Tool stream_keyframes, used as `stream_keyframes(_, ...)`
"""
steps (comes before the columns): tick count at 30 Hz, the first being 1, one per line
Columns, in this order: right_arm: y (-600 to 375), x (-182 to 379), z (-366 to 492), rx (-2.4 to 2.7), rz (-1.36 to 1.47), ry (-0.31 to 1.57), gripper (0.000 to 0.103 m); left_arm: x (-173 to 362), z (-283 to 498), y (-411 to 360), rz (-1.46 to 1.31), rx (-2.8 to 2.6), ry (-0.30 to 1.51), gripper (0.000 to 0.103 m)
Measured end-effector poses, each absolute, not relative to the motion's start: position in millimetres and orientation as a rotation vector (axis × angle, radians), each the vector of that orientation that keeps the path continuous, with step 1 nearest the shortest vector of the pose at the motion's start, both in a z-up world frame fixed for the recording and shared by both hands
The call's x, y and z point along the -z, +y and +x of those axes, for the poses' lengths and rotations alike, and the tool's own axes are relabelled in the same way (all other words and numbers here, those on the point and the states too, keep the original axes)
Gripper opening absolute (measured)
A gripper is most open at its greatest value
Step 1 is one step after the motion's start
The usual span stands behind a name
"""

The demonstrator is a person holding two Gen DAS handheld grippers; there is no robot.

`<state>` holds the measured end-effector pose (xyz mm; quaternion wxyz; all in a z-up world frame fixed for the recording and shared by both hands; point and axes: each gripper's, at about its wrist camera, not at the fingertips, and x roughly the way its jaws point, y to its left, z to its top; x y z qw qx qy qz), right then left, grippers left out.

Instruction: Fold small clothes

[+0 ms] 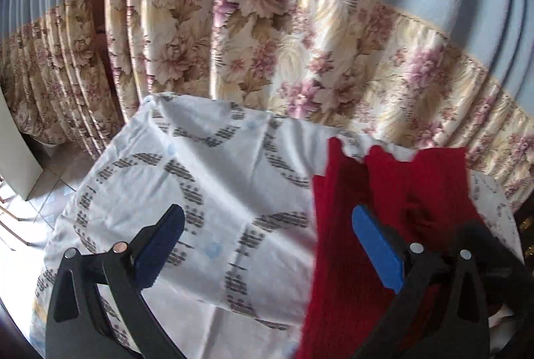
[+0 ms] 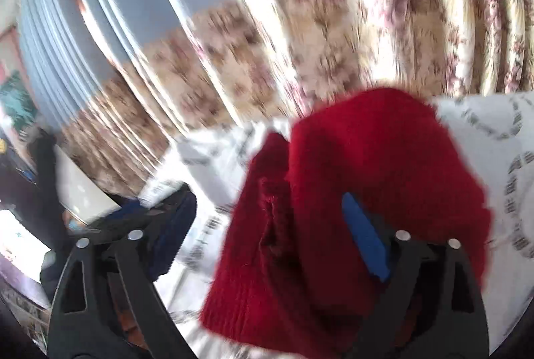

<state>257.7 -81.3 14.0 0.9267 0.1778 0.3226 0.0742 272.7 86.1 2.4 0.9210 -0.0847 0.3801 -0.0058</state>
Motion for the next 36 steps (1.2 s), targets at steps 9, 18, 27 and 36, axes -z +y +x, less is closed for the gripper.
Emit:
stream_keyframes(9,-201.3,-60.4,204.7,0.138,0.223,0.525,0.1,-19.2,261.5,36.2,-0.146,0.11,0.775,0.101)
stream_keyframes(18,-246.0,-34.3,207.8,0.152,0.255,0.578,0.1,-7.4,263.3,-53.6,-0.046,0.092,0.839,0.101)
stream_keyframes(27,-230.5,-36.3,207.1,0.058,0.29,0.581,0.1,41.5,252.6,-36.6,-0.205,0.17,0.837,0.05)
stream_keyframes(36,-207.8,-31.4,212.3,0.019,0.251,0.597,0.1,7.7,255.2,-37.9,0.054,0.207,0.778,0.028)
